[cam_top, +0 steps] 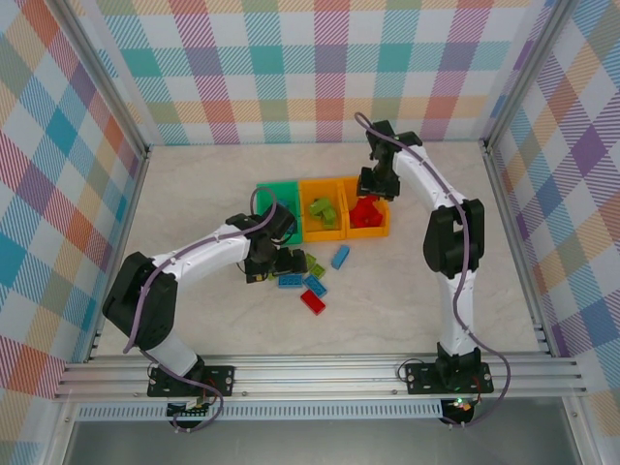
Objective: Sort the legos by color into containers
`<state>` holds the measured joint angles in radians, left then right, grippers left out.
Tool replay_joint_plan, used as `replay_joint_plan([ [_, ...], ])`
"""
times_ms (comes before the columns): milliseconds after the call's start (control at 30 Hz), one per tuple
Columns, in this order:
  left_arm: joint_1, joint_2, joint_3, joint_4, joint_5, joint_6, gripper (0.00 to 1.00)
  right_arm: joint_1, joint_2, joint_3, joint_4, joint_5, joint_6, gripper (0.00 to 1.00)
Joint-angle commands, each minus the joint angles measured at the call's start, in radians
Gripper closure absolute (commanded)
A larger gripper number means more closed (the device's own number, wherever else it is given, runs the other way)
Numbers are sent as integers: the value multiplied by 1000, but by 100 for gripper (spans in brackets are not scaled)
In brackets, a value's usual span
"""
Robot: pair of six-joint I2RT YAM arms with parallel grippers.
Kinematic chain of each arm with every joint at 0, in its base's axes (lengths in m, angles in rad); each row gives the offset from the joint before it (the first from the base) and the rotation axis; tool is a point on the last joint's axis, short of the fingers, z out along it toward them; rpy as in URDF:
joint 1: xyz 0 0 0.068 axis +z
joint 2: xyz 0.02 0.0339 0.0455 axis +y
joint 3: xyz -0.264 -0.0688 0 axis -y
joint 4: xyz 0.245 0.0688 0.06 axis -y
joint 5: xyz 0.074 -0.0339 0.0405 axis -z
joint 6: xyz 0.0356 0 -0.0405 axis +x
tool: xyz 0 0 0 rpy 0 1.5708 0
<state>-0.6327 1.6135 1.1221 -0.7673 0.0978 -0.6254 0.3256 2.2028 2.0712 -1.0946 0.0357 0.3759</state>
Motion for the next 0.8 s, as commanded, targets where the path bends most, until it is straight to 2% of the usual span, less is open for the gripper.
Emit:
replay_joint_plan([
  [0, -10, -2, 2, -18, -11, -8, 0, 7, 11, 34, -58, -44, -19, 36],
  [67, -20, 13, 0, -7, -1, -5, 0, 6, -3, 23, -51, -56, -19, 32],
  [167, -41, 45, 7, 6, 4, 6, 1, 7, -43, -14, -30, -62, -12, 21],
  [767, -49, 152, 39, 40, -18, -6, 7, 7, -203, -237, 40, -71, 0, 19],
])
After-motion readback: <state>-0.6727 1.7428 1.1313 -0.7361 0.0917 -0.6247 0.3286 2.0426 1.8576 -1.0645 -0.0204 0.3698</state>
